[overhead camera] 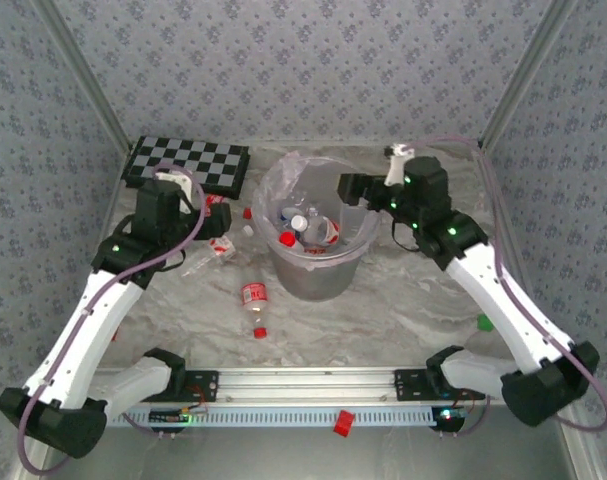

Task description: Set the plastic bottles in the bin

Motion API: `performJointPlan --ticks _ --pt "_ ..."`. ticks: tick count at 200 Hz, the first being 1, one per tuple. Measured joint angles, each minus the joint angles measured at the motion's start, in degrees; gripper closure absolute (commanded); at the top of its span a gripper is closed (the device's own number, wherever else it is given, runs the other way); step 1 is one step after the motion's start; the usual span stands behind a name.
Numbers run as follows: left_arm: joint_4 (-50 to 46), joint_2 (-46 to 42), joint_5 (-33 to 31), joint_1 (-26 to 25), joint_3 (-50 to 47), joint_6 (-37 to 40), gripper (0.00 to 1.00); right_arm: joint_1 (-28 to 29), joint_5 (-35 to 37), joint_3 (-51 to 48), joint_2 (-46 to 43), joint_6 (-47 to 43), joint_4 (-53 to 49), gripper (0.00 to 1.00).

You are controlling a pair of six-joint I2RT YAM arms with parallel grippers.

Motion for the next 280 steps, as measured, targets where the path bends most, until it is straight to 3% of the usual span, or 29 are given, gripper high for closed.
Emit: performJointPlan --ticks 25,43,68,95,121,189,219,252,280 --pt "-1.1 0.4 2.7 0.0 -7.9 -4.1 0.11 -3.6 1.3 -5.9 -7.5 2.0 0.9 0.0" --pt "1.7 -1.0 7.0 -0.8 -15.6 -11.6 0.16 -7.1 1.9 -9.0 -11.3 3.7 1.3 0.0" --pt "8.8 -4.2 11.9 -7.1 -28.1 -23.8 0.16 -11.7 2.1 -13.0 -15.2 6.1 1.9 0.0" --pt "13.3 -3.4 12.9 -14.0 -33.8 -32.1 0.14 -14.7 1.2 -14.7 -15.9 8.0 3.0 0.0" --pt "17.3 -1.9 12.5 -15.8 -36.4 -36.9 0.29 -15.7 -0.6 -15.0 -14.8 9.4 3.8 0.0" --pt "23.9 1.6 10.0 -16.0 -38.6 -40.0 0.31 -16.0 -2.1 -15.3 -14.4 10.3 4.5 0.0" --pt "25.1 2.5 9.7 -16.0 -38.8 -39.8 0.47 -16.0 -2.4 -15.3 -13.7 10.3 4.7 0.0" --pt "21.0 -0.2 8.1 -16.0 -38.0 -38.4 0.53 -16.0 -4.3 -15.6 -13.0 10.6 6.2 0.0" --pt "14.9 -6.3 5.4 -15.9 -34.4 -35.9 0.61 -16.0 -10.7 -17.5 -12.7 12.0 13.4 0.0"
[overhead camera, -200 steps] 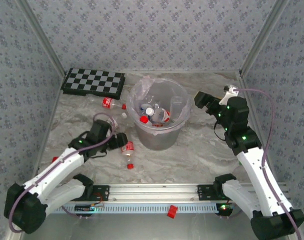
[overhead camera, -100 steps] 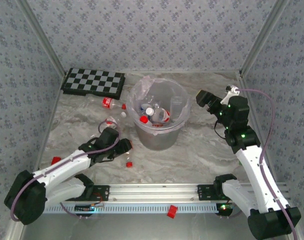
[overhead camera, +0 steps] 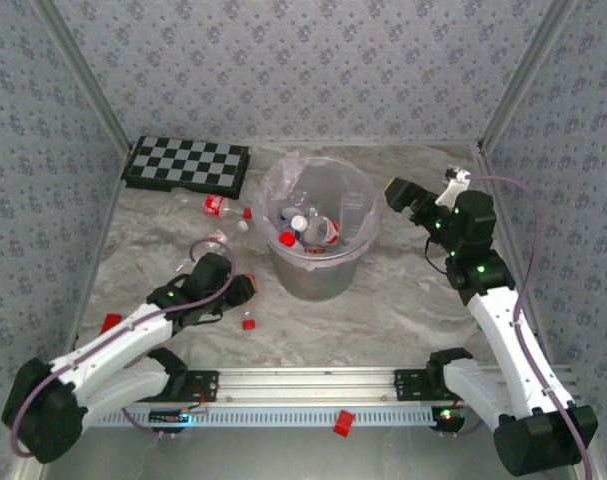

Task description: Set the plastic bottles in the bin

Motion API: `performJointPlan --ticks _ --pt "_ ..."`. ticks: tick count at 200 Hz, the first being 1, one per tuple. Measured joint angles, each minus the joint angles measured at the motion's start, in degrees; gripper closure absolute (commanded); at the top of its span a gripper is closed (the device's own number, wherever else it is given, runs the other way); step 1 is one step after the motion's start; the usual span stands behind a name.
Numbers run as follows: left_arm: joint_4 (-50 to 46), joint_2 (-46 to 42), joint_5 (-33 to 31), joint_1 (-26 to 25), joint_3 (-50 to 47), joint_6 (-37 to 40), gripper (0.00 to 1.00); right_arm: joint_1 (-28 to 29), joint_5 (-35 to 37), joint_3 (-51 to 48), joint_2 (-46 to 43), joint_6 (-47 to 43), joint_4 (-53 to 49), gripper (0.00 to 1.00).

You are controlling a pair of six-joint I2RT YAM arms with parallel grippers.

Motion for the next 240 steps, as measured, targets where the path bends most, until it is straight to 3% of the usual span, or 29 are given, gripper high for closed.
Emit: performJointPlan --ticks 46,68,106,148,200,240 --pt "-5.8 -5.1 -2.1 3.6 11.5 11.5 0.63 5.0 -6.8 3.1 4.1 -0.4 4.5 0.0" --pt "-8.0 -3.0 -3.2 6.4 20.1 18.2 0.64 8.7 -7.6 10.2 7.2 -3.2 1.8 0.0" --pt "-8.2 -1.2 -3.7 6.6 29.3 27.7 0.65 15.6 -11.0 26.8 14.0 -7.5 -1.8 0.0" --pt "-1.4 -1.3 -3.2 1.0 29.0 34.3 0.72 22.7 -11.9 44.4 25.6 -13.8 -12.2 0.0" --pt "3.0 -1.7 -8.6 -6.7 27.5 40.7 0.74 24.8 -13.0 50.6 34.9 -15.2 -18.4 0.0" --pt "4.7 -1.0 -9.9 -7.8 27.1 43.5 0.74 25.8 -18.1 54.4 41.9 -14.8 -19.5 0.09"
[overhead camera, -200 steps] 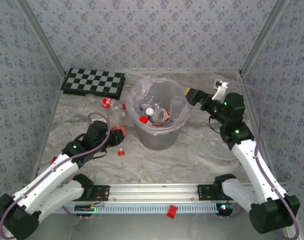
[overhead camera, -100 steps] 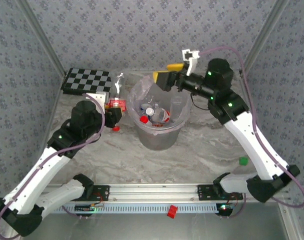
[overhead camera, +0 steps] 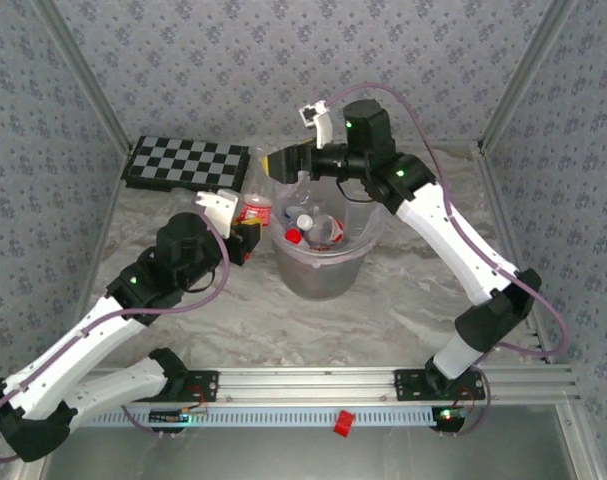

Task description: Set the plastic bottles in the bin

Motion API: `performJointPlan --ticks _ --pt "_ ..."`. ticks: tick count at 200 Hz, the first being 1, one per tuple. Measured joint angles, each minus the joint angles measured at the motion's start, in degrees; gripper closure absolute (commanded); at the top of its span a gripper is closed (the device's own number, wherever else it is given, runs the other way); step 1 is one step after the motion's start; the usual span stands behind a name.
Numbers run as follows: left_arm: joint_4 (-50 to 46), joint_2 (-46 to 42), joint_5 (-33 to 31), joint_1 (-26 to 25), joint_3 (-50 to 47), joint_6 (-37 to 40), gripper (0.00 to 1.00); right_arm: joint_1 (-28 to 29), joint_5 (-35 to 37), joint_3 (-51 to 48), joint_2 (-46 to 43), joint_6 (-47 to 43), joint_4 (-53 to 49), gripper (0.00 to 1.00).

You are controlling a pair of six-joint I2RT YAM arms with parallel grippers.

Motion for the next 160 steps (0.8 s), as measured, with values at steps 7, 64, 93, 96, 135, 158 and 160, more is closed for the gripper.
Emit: performJointPlan --ticks 7,64,93,96,135,158,160 --pt "0.2 0.3 0.0 -0.2 0.0 0.3 0.74 0.1 -0.9 0.7 1.0 0.3 0.0 0.12" --pt "0.4 1.5 -0.1 -0.8 0.0 2.1 0.74 0.2 -3.2 2.4 2.9 0.7 -0.2 0.35" --pt "0.7 1.7 0.5 -0.8 0.0 2.6 0.5 0.0 -2.6 2.5 2.3 -0.3 -0.9 0.48" --pt "0.8 1.7 0.6 -0.8 0.0 2.7 0.47 -0.1 -2.6 2.5 2.2 -0.5 -1.0 0.5" --pt "0.3 2.6 1.9 -0.9 2.2 2.2 0.07 -0.3 -1.9 2.5 0.2 -1.6 -1.4 0.57" --pt "0.1 1.9 3.0 -1.1 3.4 1.6 0.01 -0.9 -0.7 2.6 -2.7 -2.8 -0.7 0.61" --pt "0.1 1.8 3.1 -1.1 3.5 1.6 0.01 -0.9 -0.7 2.6 -3.0 -2.9 -0.7 0.62"
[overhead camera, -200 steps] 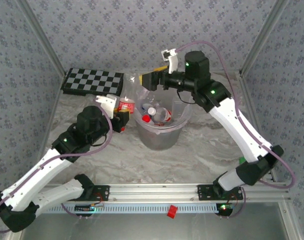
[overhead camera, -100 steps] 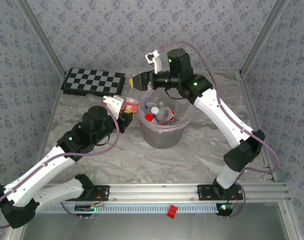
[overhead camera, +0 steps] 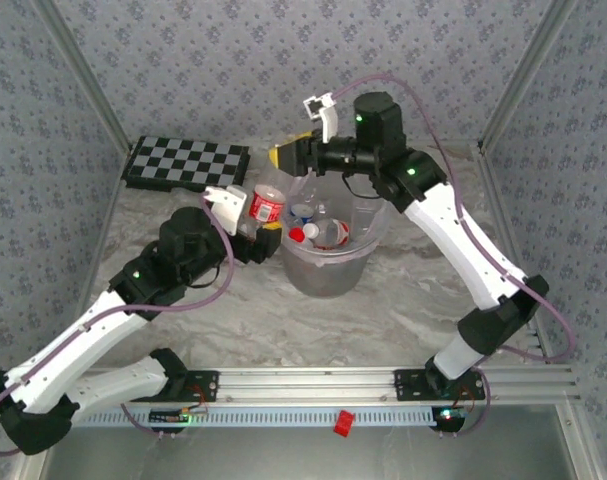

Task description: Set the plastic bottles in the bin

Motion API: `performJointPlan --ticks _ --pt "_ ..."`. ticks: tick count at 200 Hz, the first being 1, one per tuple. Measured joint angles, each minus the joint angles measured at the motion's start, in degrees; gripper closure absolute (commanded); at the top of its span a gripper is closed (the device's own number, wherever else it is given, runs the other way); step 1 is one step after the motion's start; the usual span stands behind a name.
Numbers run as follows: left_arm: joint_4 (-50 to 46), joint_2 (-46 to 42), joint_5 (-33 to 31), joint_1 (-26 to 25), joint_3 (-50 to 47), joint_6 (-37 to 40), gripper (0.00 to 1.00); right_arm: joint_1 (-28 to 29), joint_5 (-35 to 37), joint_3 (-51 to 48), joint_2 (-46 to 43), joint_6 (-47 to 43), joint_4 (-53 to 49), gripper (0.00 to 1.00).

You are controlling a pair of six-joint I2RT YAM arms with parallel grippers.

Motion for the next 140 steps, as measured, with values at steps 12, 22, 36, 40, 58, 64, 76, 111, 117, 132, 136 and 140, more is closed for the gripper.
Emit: performJointPlan --ticks 12,22,36,40,58,64,76,111,117,132,136,140 --pt "0.1 -1.2 0.8 0.0 0.1 -0.6 0.01 -0.8 1.1 0.1 -1.9 -0.7 0.5 0.64" --pt "0.1 -2.2 1.1 0.0 0.1 -1.2 0.01 -1.7 2.1 0.6 -3.5 -1.4 0.7 0.65" --pt "0.3 -3.3 1.0 0.0 0.3 -2.8 0.01 -3.1 3.8 1.6 -5.8 -2.5 0.8 0.66" --pt "0.3 -3.2 0.6 0.0 0.4 -3.3 0.01 -3.6 4.3 1.8 -6.6 -2.9 0.8 0.66" --pt "0.3 -2.5 -1.9 0.0 1.0 -5.7 0.01 -5.7 6.2 1.9 -10.1 -3.7 1.4 0.68" --pt "0.3 -1.7 -2.8 0.0 1.1 -6.3 0.01 -6.5 6.8 1.6 -11.3 -3.9 1.9 0.68" --pt "0.3 0.2 -4.3 0.0 1.1 -7.6 0.01 -7.8 8.2 0.5 -13.5 -4.6 2.5 0.69" --pt "0.2 8.2 -5.5 0.0 1.1 -9.6 0.01 -9.1 13.5 -2.2 -15.9 -8.8 1.5 0.7" --pt "0.2 9.3 -5.5 0.0 1.1 -9.8 0.01 -9.1 14.4 -3.0 -15.9 -9.8 1.2 0.71" --pt "0.2 11.1 -5.5 0.0 1.1 -10.5 0.01 -9.1 16.0 -4.7 -15.3 -12.2 0.2 0.73" --pt "0.2 11.3 -5.5 0.0 1.1 -10.7 0.01 -9.0 16.3 -5.0 -15.1 -12.7 0.1 0.73" --pt "0.2 11.5 -5.5 0.0 1.1 -10.9 0.01 -9.0 16.8 -5.3 -14.7 -13.4 -0.2 0.73"
